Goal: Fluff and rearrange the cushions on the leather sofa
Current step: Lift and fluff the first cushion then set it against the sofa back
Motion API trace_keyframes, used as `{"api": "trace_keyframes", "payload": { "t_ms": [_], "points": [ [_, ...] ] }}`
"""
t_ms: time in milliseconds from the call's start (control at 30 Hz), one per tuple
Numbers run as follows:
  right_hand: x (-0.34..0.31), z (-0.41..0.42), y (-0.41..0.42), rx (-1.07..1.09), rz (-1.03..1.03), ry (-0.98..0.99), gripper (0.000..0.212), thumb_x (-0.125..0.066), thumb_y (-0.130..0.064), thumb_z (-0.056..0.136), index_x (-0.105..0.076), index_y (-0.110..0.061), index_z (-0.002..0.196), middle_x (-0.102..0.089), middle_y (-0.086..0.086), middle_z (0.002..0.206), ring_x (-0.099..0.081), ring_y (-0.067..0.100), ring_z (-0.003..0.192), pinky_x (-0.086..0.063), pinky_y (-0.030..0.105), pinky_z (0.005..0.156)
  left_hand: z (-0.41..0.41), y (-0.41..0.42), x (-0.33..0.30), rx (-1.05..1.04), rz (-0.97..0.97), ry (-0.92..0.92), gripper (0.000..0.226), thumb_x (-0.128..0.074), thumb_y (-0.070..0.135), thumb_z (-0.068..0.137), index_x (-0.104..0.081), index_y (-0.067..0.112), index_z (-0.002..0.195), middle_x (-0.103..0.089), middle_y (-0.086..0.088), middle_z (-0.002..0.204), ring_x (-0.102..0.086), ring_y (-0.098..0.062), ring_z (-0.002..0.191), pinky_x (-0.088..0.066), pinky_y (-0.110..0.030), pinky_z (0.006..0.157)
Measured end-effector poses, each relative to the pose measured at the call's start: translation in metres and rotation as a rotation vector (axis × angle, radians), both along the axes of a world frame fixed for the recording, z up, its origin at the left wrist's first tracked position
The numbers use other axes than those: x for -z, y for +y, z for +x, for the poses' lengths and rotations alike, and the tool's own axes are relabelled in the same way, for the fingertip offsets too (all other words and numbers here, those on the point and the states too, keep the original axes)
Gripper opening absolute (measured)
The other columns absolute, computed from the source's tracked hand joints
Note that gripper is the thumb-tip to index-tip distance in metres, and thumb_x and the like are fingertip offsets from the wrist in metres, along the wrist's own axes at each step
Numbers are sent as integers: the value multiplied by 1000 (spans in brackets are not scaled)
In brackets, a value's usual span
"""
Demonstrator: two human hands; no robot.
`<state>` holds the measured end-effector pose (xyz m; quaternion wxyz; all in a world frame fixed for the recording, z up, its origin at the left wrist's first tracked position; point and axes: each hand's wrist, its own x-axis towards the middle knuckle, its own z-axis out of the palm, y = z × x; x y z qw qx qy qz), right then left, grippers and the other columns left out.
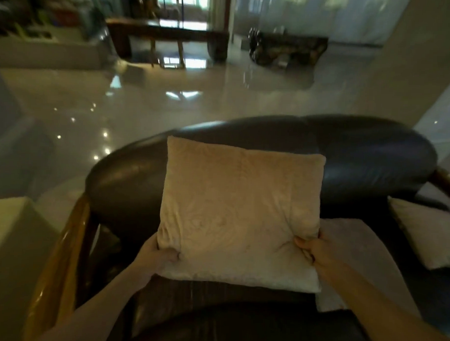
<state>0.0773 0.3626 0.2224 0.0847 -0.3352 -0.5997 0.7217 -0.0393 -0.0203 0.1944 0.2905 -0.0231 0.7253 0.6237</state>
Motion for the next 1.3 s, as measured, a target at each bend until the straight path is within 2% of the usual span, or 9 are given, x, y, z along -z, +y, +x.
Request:
{"api": "trace_keyframes", "payload": {
  "t_ms": [167, 233, 333, 667, 767, 933, 1100, 1200, 1300],
  "points": [
    [-76, -30, 15, -91, 129, 177, 55, -84, -5, 58, -66, -24, 107, -68, 14, 115, -63, 37, 107, -48, 58, 97, -23, -1, -72, -47, 46, 156, 93, -88, 35, 45, -50, 22, 129, -58, 4, 126, -55, -22, 116, -50, -41, 93],
    [-100, -40, 23, -121, 123, 222, 76, -94, -26, 36, -67, -20, 108, -67, 18, 112, -59, 46, 109, -48, 59, 97, -34, 1, -97, -126, 129, 163, 99, -92, 43, 48, -45, 18, 132, -58, -1, 129, -57, -25, 117, -49, -47, 99],
    [-129, -56, 36, -180, 150, 310, 104, -95, -43, 24, -62, -20, 120, -66, 11, 120, -62, 34, 112, -50, 53, 97, -44, 11, -142, -129, 281, 204, 103, -91, 51, 53, -42, 21, 139, -61, -4, 134, -61, -28, 119, -49, -51, 101],
    [-204, -123, 111, -498, 131, 458, 101, -97, -36, 25, -59, -23, 117, -65, 5, 121, -62, 25, 110, -52, 48, 87, -62, 78, -239, -299, 297, 385, 93, -97, 47, 34, -64, 13, 115, -78, -4, 101, -74, -22, 95, -58, -34, 70],
    [-216, -148, 125, -513, 121, 453, 101, -97, -37, 34, -54, -16, 123, -61, 10, 128, -61, 29, 114, -50, 52, 94, -68, 89, -250, -326, 303, 429, 93, -97, 46, 31, -67, 17, 113, -78, -5, 106, -74, -23, 96, -57, -38, 75],
    [-238, -183, 127, -502, 96, 519, 108, -90, -59, 34, -52, -20, 127, -62, 1, 124, -62, 19, 110, -59, 28, 73, -84, 80, -246, -367, 344, 444, 79, -93, 32, 53, -62, 24, 124, -72, -5, 120, -68, -29, 110, -55, -46, 87],
    [-262, -208, 118, -555, 101, 543, 93, -78, -61, 62, -44, -23, 140, -53, 4, 140, -52, 25, 126, -43, 51, 104, -95, 72, -226, -378, 372, 529, 81, -97, 37, 38, -66, 24, 111, -77, 0, 106, -74, -16, 95, -60, -30, 71],
    [-272, -220, 112, -541, 117, 516, 81, -73, -58, 69, -44, -26, 138, -55, 7, 136, -55, 29, 122, -44, 55, 100, -97, 71, -208, -380, 400, 524, 61, -90, 22, 55, -66, 15, 111, -75, -9, 109, -75, -15, 93, -61, -27, 71],
    [-276, -230, 109, -488, 97, 484, 79, -69, -59, 72, -41, -30, 140, -54, 6, 136, -56, 27, 119, -47, 52, 96, -102, 69, -193, -337, 378, 472, 92, -98, 36, 41, -63, 14, 122, -75, -6, 115, -71, -22, 106, -61, -31, 75]
  ]
}}
